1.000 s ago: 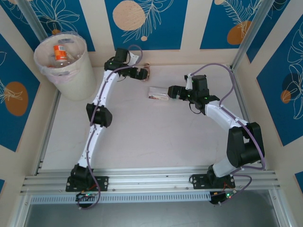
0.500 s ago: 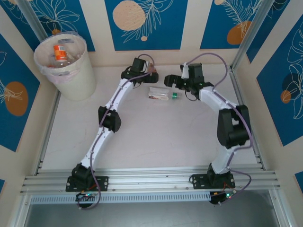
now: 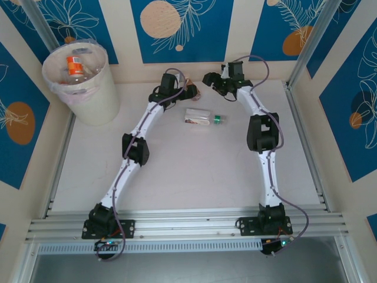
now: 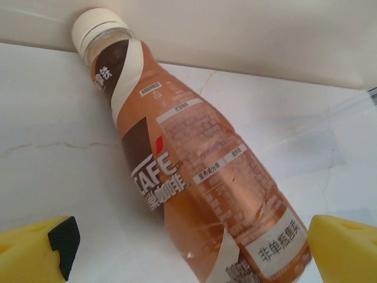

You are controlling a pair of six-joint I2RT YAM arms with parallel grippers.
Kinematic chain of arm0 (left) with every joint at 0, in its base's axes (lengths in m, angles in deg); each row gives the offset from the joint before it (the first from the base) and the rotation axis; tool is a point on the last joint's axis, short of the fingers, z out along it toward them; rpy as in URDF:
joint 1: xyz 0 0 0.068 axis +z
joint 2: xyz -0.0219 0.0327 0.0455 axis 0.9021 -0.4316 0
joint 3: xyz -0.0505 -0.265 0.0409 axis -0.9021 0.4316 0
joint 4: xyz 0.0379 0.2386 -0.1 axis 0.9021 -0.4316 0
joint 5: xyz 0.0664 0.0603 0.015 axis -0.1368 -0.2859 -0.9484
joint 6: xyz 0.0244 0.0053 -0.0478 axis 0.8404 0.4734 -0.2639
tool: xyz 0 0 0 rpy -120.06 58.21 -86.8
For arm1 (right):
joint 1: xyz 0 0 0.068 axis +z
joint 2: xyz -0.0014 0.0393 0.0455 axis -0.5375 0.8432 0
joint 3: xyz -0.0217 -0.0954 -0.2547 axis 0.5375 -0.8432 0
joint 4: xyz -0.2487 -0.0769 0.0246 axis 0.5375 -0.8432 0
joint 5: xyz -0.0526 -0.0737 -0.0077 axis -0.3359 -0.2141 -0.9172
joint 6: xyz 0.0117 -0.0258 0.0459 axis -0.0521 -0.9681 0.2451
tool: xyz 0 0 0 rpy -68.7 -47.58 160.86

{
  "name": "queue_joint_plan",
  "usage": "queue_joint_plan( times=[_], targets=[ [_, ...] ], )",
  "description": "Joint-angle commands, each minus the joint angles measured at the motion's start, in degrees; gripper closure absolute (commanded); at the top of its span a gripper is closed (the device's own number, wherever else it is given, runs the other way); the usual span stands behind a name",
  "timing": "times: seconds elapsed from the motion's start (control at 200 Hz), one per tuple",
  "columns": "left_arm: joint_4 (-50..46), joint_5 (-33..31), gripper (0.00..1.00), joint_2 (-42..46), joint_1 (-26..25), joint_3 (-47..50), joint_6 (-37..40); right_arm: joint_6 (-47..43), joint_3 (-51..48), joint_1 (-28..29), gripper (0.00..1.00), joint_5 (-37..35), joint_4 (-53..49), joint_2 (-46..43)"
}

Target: Put the plastic bottles in the bin

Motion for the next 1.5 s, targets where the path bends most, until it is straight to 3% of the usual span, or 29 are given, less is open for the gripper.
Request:
queue_joint_plan(
  times=[0.0,0.35,0.5,0.66,0.875,0.985,1.055,1.255,1.345,1.495],
  targets=[
    [8.0,3.6,0.01,-1.0,0.6,1.0,-4.3,4.1,9.2,0.8,0.31,6.4,-7.3,6.3],
    [6.7,4.4,0.00,-1.5,0.9,1.2,-2.4,18.2,12.8,2.2,0.71,16.1,7.5,12.9],
    [2.2,3.8,0.00,-0.7,1.1,1.2,1.0,18.2,12.6,2.2,0.79,17.9,6.1,12.4],
    [-0.7,2.8,0.00,-0.1,1.2,1.2,2.6,17.6,11.9,2.4,0.91,12.4,2.2,12.2],
    [-2.1,2.4,0.00,-0.4,1.1,1.1,3.2,19.0,15.6,4.0,1.00,14.4,0.0,15.9],
    [-3.6,1.8,0.00,-0.1,1.3,1.2,4.0,21.6,16.3,3.8,1.00,18.8,4.0,16.4],
    [-5.0,0.8,0.00,0.1,1.5,1.1,4.5,18.8,17.4,2.5,1.00,17.5,0.2,14.1],
    [-8.6,-1.5,0.04,0.8,1.8,1.2,5.1,6.1,5.1,-4.1,1.00,10.7,-7.9,-4.1],
    [-8.5,-1.3,0.05,0.6,1.8,1.2,4.5,0.2,-5.8,-5.8,0.92,5.7,-8.7,-14.0],
    [-9.8,-4.4,0.11,1.0,1.8,1.2,4.5,-2.1,-21.9,-7.5,0.68,3.2,-5.3,-26.0]
  ],
)
